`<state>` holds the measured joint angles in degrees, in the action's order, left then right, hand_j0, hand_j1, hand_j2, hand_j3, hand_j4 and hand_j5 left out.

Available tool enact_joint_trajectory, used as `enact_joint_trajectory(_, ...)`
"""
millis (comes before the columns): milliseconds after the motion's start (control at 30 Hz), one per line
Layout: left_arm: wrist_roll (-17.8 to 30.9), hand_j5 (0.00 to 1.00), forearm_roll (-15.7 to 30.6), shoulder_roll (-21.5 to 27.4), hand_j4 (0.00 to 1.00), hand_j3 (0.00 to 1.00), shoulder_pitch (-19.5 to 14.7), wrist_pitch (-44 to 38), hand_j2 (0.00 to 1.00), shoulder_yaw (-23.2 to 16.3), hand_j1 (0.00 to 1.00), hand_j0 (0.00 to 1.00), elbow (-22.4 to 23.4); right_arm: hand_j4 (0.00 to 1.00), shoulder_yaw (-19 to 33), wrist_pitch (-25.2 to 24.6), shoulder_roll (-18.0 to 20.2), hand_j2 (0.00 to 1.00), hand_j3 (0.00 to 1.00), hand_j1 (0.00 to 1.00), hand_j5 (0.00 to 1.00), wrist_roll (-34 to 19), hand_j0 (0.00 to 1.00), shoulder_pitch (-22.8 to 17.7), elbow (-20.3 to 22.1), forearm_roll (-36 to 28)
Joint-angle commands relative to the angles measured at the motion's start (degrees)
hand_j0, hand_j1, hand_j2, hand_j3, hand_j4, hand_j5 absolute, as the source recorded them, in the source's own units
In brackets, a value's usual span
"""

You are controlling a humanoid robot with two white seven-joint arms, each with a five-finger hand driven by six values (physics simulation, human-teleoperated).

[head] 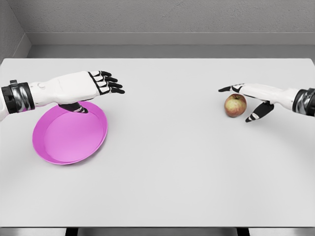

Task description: Put the apple on the plate with both arms

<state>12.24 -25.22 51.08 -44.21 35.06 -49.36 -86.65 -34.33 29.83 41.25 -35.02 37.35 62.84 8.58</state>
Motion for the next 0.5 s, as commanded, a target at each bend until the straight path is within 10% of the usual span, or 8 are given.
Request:
enact_joint_trajectory(0, 0.0, 1.0, 0.4, 0.1, 1.0, 1.0, 0.0, -0.1, 1.0, 0.1, 1.0, 1.0, 0.2, 1.0, 0.0, 0.1, -0.5, 1.0, 1.0, 1.0, 1.0, 0.0, 1.0, 0.0, -1.0, 0.2)
enact_joint_trajectory(467, 0.0, 1.0, 0.4, 0.1, 1.0, 1.0, 0.0, -0.1, 1.0, 0.1, 1.0, 1.0, 0.2, 1.0, -1.5, 0.0, -2.1, 1.0, 1.0, 1.0, 1.0, 0.0, 1.0, 1.8, -3.9, 0.9)
